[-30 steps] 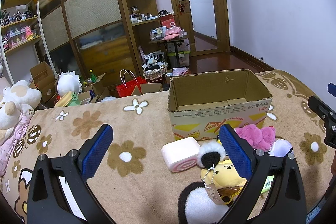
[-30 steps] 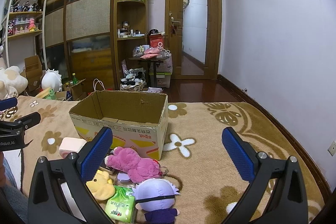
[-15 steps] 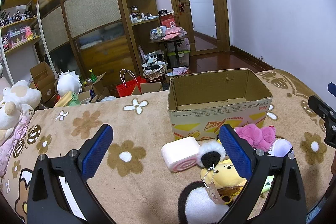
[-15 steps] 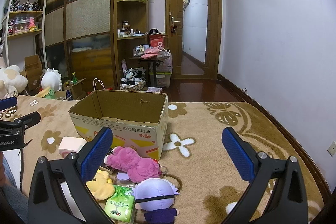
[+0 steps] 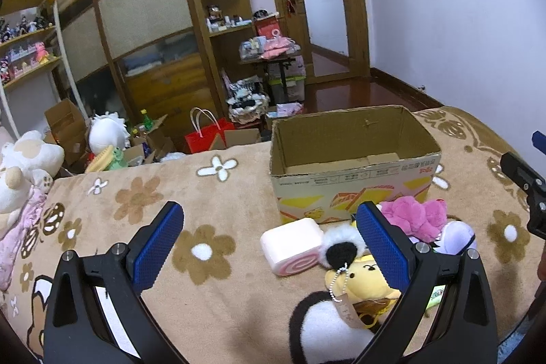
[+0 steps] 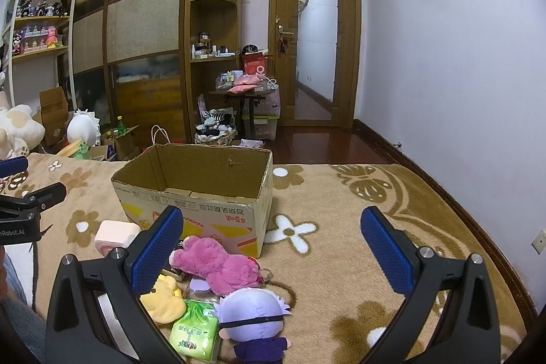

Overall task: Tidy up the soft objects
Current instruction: 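Lower the left tool onto the pink-and-white cushion and close on it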

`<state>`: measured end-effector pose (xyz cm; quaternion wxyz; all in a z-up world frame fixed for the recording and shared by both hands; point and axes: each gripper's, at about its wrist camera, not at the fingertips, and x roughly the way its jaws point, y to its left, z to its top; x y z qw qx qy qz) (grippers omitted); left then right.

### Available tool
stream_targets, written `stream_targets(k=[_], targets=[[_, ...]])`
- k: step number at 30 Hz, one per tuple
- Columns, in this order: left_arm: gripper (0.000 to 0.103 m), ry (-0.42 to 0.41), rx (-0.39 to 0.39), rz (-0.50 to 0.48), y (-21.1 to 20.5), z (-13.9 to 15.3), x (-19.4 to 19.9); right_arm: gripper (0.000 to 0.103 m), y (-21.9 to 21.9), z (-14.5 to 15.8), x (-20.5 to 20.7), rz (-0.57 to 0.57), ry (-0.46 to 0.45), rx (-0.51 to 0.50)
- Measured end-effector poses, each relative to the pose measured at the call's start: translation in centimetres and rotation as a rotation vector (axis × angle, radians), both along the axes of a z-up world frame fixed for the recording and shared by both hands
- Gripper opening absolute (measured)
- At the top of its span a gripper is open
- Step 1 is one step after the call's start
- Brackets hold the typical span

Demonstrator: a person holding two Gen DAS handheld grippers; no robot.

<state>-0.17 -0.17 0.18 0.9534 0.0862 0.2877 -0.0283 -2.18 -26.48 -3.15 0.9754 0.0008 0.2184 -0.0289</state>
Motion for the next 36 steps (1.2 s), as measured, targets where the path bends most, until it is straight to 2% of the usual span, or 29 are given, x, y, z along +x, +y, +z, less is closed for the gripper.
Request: stream_targets(k=[6, 11, 18, 27, 36], targets=[[0.1, 0.067, -0.048, -0.007, 1.0, -0.7, 1.5, 0.103, 0.1, -0.1, 0.0, 0.002, 0.004, 0.001], [0.1, 0.113, -0.05, 0.031, 1.3, -1.2, 4.0, 0.103, 0.3, -0.8, 0.7, 0.012, 0.02, 0.003], [0.1, 0.193, -0.064, 0.026, 1.7, -1.9, 7.0, 0.103, 1.3, -0.9, 2.9, 0.044, 0.041, -0.007], [0.1, 0.313, -0.056, 0.045, 1.0, -4.7, 10.8, 0.103, 3.7, -4.3, 6.8, 0.124, 0.177, -0.045], [0.1, 0.435, -0.041, 0.037, 0.1, -8.0, 13.6, 0.103, 4.6, -7.8, 9.6, 0.194, 0.302, -0.02]])
